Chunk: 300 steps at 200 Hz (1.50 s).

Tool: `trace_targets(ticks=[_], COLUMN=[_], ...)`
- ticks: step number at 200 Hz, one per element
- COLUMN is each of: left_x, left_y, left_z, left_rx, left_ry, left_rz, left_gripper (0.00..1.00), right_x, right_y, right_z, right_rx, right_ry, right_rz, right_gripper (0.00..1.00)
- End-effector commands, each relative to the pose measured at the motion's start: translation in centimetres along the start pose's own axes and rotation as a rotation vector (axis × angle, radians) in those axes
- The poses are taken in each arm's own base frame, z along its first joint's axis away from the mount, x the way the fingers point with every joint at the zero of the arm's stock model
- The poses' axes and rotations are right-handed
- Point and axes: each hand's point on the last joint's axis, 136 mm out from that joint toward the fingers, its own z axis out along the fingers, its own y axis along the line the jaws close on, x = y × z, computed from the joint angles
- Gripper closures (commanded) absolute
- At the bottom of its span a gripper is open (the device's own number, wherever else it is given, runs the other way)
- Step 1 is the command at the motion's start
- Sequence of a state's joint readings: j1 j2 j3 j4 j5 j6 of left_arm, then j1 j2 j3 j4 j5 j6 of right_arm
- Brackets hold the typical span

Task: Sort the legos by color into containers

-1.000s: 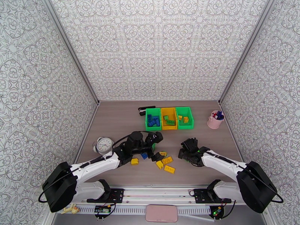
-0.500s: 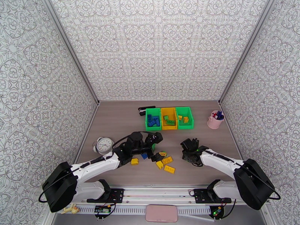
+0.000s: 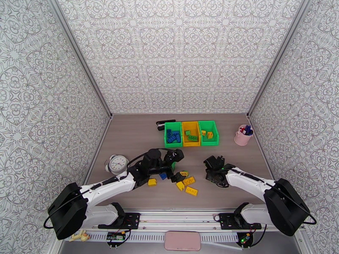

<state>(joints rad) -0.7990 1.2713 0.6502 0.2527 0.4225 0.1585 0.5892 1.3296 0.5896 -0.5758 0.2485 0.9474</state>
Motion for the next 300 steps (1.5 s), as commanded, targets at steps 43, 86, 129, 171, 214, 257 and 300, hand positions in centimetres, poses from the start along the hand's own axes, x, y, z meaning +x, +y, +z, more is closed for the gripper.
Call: trace_targets(ticks=[43,86,129,171,214,257,300], left_x=[0.4,0.4,0.5,0.5,0.6,0.5,0.6], left_y=[-0.3,-0.3,-0.2,0.2,0.5,1.1,1.5], left_z=[0.4,0.4,-0.1,-0.8,-1.6,-2.6,-3.7], left_rx=[0.016,0.013,-0.006,-0.040,-0.077,-0.136,-0.200], left_ry=[-0.003,-0.005,-0.008,-0.018,-0.022,-0.033,-0.034], left_rz=[-0.007,-0.014,-0.013,-0.011,-0.021,-0.039,-0.049], left_gripper=[0.00,0.00,0.00,0.00,0.00,0.00,0.00], right_x=[1.5,1.0,-1.6,-6.8,-12.6,-18.0,-22.0], right_y=[1.0,1.4,3.3,7.1,12.5,17.0,20.3], right_z=[-0.5,-0.7,-2.4,-5.3,-7.3,-7.1,-4.8], right_rx=[-0.032,-0.034,-0.087,-0.167,-0.226,-0.269,-0.270], right_ry=[0.084,0.069,-0.020,-0.184,-0.278,-0.350,-0.367], right_rz=[0.002,-0.019,-0.056,-0.146,-0.220,-0.238,-0.264], right_gripper=[0.48,0.56,0.56,0.56,0.56,0.57,0.58])
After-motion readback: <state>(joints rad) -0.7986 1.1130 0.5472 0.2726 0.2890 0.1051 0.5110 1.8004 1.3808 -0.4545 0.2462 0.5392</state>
